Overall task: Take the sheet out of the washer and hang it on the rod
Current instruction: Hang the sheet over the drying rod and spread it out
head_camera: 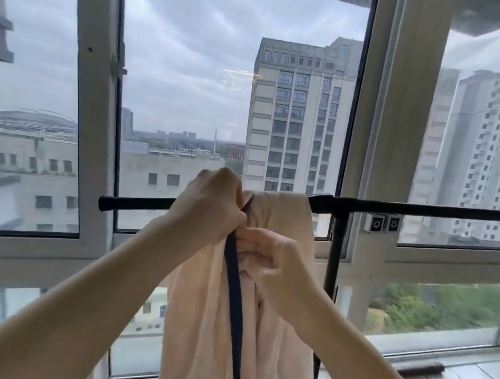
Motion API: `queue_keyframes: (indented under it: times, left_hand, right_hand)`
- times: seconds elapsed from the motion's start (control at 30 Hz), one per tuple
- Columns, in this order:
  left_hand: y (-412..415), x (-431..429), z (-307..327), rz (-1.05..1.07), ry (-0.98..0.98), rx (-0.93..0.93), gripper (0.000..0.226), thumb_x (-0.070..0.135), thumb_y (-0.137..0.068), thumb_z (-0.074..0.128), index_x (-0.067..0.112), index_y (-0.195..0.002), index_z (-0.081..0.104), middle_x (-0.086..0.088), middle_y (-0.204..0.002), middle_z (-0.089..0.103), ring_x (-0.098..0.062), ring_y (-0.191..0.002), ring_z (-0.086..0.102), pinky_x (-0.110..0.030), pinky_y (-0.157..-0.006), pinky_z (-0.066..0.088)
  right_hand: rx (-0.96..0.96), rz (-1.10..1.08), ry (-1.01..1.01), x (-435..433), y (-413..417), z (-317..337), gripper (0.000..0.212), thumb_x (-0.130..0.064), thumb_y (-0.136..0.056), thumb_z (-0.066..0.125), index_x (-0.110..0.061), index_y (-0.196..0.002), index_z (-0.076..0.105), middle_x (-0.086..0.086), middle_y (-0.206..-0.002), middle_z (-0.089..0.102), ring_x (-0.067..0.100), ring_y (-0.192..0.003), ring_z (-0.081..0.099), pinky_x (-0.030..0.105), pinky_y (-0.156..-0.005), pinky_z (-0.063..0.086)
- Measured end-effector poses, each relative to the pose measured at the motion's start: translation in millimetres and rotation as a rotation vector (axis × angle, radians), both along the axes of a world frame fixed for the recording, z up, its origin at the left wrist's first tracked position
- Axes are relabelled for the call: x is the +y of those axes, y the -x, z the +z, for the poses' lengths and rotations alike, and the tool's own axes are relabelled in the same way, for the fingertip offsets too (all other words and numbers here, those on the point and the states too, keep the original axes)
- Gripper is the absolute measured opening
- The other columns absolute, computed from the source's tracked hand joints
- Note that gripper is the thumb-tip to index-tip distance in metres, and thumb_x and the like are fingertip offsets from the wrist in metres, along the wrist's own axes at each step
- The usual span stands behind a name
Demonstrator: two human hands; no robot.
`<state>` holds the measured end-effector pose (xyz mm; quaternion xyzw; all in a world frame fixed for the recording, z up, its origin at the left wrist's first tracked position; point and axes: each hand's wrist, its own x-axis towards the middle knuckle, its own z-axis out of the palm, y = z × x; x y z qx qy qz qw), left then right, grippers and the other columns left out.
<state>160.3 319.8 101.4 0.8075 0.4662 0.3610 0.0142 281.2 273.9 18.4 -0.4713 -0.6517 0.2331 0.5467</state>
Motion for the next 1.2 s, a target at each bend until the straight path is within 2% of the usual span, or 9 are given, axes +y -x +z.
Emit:
queue_keyframes:
  times: [0.07, 0.17, 0.3, 0.43, 0.6, 0.77, 0.9, 1.0, 1.2]
  left_hand:
    - [0.3, 1.7, 2.4, 0.002, 0.039, -0.001, 0.002, 0.012, -0.076, 0.073, 0.013, -0.076, 0.072, -0.004, -0.080, 0.068, -0.018, -0.078, 0.064, -0.035, -0.068, 0.058]
    - [5.5, 4.1, 8.7, -0.068, 0.182, -0.030, 0.005, 0.017, -0.080, 0.074, 0.019, -0.077, 0.071, -0.001, -0.086, 0.068, -0.016, -0.083, 0.063, -0.026, -0.063, 0.052]
    - [17.9, 0.0, 15.8, -0.321, 0.548, -0.312, 0.006, 0.005, -0.087, 0.066, 0.008, -0.089, 0.070, -0.013, -0.092, 0.072, -0.022, -0.082, 0.069, -0.035, -0.080, 0.059]
    - [26.3, -0.4, 20.6, -0.435, 0.747, -0.483, 0.009, 0.006, -0.093, 0.058, 0.004, -0.090, 0.066, -0.014, -0.086, 0.066, -0.023, -0.076, 0.065, -0.034, -0.072, 0.055]
    - [33.3, 4.0, 27.1, -0.343, 0.626, -0.303, 0.020, 0.020, -0.080, 0.077, 0.007, -0.090, 0.066, -0.009, -0.081, 0.066, -0.018, -0.072, 0.065, -0.025, -0.057, 0.050]
    - [28.5, 16.3, 26.1, -0.198, 0.340, -0.130, 0.027, 0.015, -0.081, 0.073, 0.019, -0.101, 0.056, -0.005, -0.092, 0.062, -0.017, -0.076, 0.058, -0.025, -0.060, 0.044]
    - [35.8, 23.4, 23.7, -0.134, 0.084, -0.118, 0.023, 0.021, -0.083, 0.073, 0.024, -0.083, 0.051, 0.002, -0.081, 0.059, -0.010, -0.071, 0.054, -0.020, -0.055, 0.036]
    - [37.4, 22.3, 20.3, -0.088, -0.135, -0.074, 0.020, 0.023, -0.083, 0.073, 0.019, -0.075, 0.055, 0.004, -0.075, 0.059, -0.007, -0.068, 0.054, -0.016, -0.054, 0.034]
    - [37.5, 20.9, 18.2, -0.093, -0.128, 0.025, 0.016, 0.026, -0.082, 0.075, 0.019, -0.084, 0.060, 0.002, -0.077, 0.062, -0.014, -0.071, 0.060, -0.026, -0.062, 0.050]
  right_hand:
    - [-0.032, -0.010, -0.019, 0.9, -3.2, -1.4, 0.047, 0.017, -0.086, 0.048, -0.016, -0.115, 0.064, -0.001, -0.105, 0.070, 0.014, -0.100, 0.067, 0.032, -0.093, 0.054]
    - [-0.184, -0.184, -0.193, 3.3, -9.5, 7.9, 0.040, -0.004, -0.089, 0.056, -0.032, -0.117, 0.061, -0.013, -0.097, 0.070, 0.009, -0.089, 0.068, 0.032, -0.081, 0.058]
    - [-0.411, -0.365, -0.389, 15.4, -11.6, 31.9, 0.043, -0.018, -0.090, 0.061, -0.036, -0.128, 0.053, -0.015, -0.095, 0.070, 0.000, -0.083, 0.066, 0.030, -0.077, 0.057]
    - [-0.700, -0.512, -0.401, 29.4, -8.2, 56.0, 0.033, -0.040, -0.090, 0.056, -0.038, -0.123, 0.053, -0.013, -0.093, 0.070, 0.007, -0.080, 0.065, 0.037, -0.078, 0.055]
    - [-0.830, -0.634, -0.301, 42.4, 1.3, 60.6, 0.041, -0.069, -0.085, 0.028, -0.043, -0.114, 0.038, -0.010, -0.076, 0.068, 0.023, -0.072, 0.064, 0.042, -0.074, 0.054]
    - [-0.731, -0.646, -0.250, 52.2, 1.5, 66.3, 0.024, -0.050, -0.084, 0.052, -0.041, -0.101, 0.037, -0.010, -0.075, 0.065, 0.025, -0.072, 0.061, 0.042, -0.068, 0.054]
    - [-0.682, -0.625, -0.276, 61.2, -1.5, 76.2, 0.014, -0.034, -0.082, 0.055, -0.038, -0.086, 0.042, -0.014, -0.076, 0.058, 0.018, -0.073, 0.059, 0.040, -0.067, 0.054]
    - [-0.768, -0.648, -0.339, 64.0, -1.1, 83.7, 0.011, -0.019, -0.088, 0.056, -0.025, -0.091, 0.047, -0.008, -0.090, 0.056, 0.020, -0.074, 0.060, 0.039, -0.070, 0.053]
    - [-0.865, -0.649, -0.137, 73.7, -4.0, 98.5, 0.004, -0.011, -0.090, 0.055, -0.015, -0.091, 0.055, -0.001, -0.079, 0.057, 0.021, -0.074, 0.058, 0.032, -0.062, 0.044]
